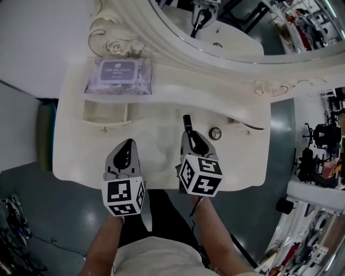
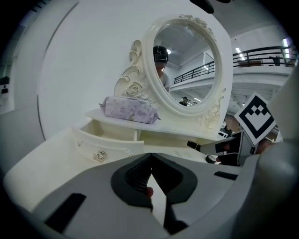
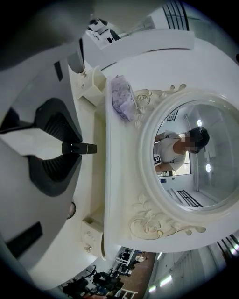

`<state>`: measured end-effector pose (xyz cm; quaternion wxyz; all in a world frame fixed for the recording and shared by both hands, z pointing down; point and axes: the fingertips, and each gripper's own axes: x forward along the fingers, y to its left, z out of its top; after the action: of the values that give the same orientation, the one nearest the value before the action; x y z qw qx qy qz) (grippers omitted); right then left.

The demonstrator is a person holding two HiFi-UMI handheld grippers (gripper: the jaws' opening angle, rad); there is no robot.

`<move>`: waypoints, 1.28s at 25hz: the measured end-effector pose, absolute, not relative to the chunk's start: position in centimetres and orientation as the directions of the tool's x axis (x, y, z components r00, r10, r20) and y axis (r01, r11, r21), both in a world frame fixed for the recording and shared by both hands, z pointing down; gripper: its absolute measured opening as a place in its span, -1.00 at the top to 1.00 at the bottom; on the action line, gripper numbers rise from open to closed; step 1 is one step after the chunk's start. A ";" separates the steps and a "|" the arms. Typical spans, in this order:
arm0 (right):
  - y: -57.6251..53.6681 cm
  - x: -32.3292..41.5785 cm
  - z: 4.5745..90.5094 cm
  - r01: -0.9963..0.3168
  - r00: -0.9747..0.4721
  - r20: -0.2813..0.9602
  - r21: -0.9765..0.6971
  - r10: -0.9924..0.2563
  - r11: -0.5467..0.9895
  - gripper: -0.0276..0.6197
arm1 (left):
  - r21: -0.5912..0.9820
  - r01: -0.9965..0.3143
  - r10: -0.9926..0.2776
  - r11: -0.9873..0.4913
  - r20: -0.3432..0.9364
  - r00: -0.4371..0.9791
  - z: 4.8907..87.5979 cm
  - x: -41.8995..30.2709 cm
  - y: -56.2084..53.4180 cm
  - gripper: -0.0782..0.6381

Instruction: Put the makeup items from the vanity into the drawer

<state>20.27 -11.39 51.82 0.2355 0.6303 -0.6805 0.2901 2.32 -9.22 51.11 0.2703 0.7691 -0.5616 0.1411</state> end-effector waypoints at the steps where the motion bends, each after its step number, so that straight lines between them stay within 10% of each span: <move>1: -11.5 19.8 51.5 -0.994 -0.104 0.682 -0.098 -0.724 0.050 0.61 | 0.259 -0.941 -0.793 -0.218 0.515 0.325 50.8 2.1 -9.2 0.75; 32: -13.2 1.2 46.0 -0.836 -0.464 0.619 -0.070 -0.634 0.544 0.61 | 0.224 -0.974 -0.897 0.040 0.437 0.064 44.7 -10.5 -8.7 0.75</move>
<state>1.15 -13.21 45.96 0.2729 0.4401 -0.8351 0.1855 -10.46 -8.72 44.73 0.2412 0.6882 -0.6796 0.0793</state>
